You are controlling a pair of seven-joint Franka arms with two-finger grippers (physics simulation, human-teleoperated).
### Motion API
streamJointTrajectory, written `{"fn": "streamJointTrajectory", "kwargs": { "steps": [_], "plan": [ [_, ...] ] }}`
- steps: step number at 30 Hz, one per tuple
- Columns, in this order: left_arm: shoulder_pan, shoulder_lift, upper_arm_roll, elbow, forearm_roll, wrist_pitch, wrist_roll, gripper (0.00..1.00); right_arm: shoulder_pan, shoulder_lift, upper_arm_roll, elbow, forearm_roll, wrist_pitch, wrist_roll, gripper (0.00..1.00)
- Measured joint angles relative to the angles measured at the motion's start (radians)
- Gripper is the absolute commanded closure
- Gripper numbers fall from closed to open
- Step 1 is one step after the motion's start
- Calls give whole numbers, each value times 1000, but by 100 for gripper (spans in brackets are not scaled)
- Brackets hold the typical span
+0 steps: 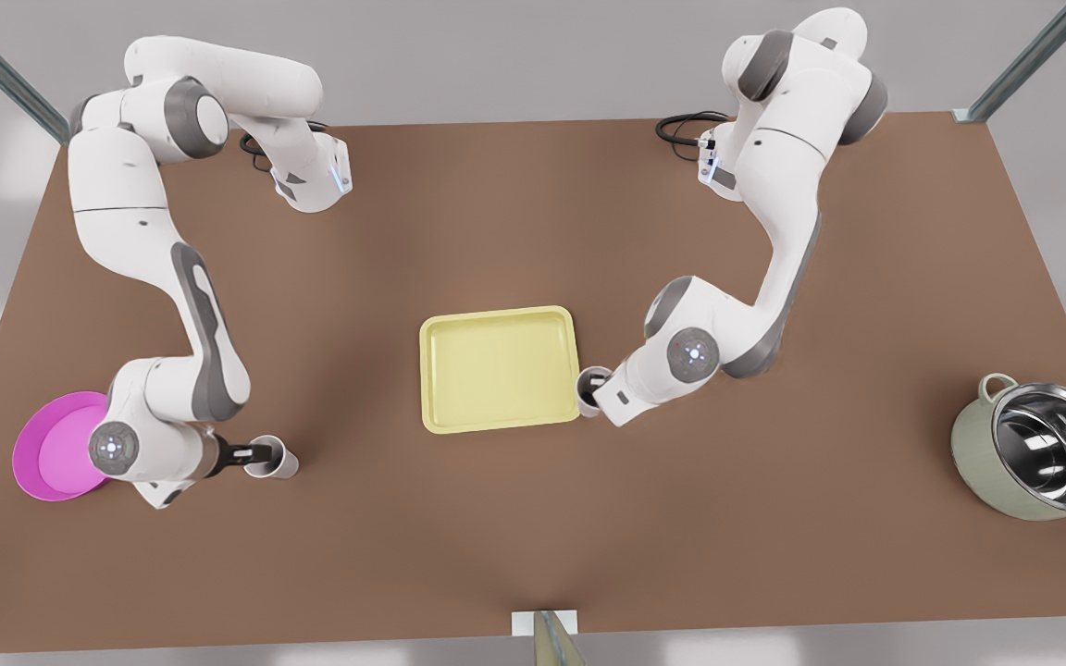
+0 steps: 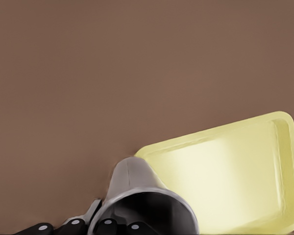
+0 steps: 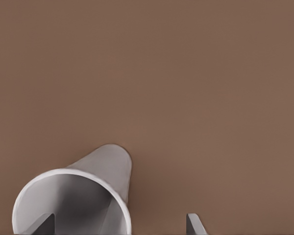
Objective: Use both arms to respectively pick up the white IKEA cups from the middle-left and middle-right positions, then place the white IKEA cups onto the middle-middle tray, ensuring that the cups remain upright and do not tip over
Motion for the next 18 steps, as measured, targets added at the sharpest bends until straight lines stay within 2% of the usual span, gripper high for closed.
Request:
{"fn": "streamJointTrajectory", "kwargs": {
  "steps": [7,8,10,11,13,15,18],
  "plan": [
    [-47,48,-33,-40,2,60,-232,79,-11,39,1,-5,3,20,9,0],
    [-49,58,-39,-41,3,75,-258,79,-12,41,1,-7,4,22,10,4],
    [-57,73,-44,-42,3,100,-307,79,-13,44,1,-10,4,24,10,48],
    [-59,81,-45,-43,4,112,-329,79,-13,45,1,-10,5,24,9,56],
    [-64,91,-45,-52,4,135,-370,79,-11,46,1,-10,11,26,5,61],
    [-70,96,-45,-60,5,155,-406,79,-7,46,3,-9,12,26,2,74],
    [-71,103,-45,-79,14,182,-454,79,-3,45,8,-5,8,25,1,79]
  ]
}}
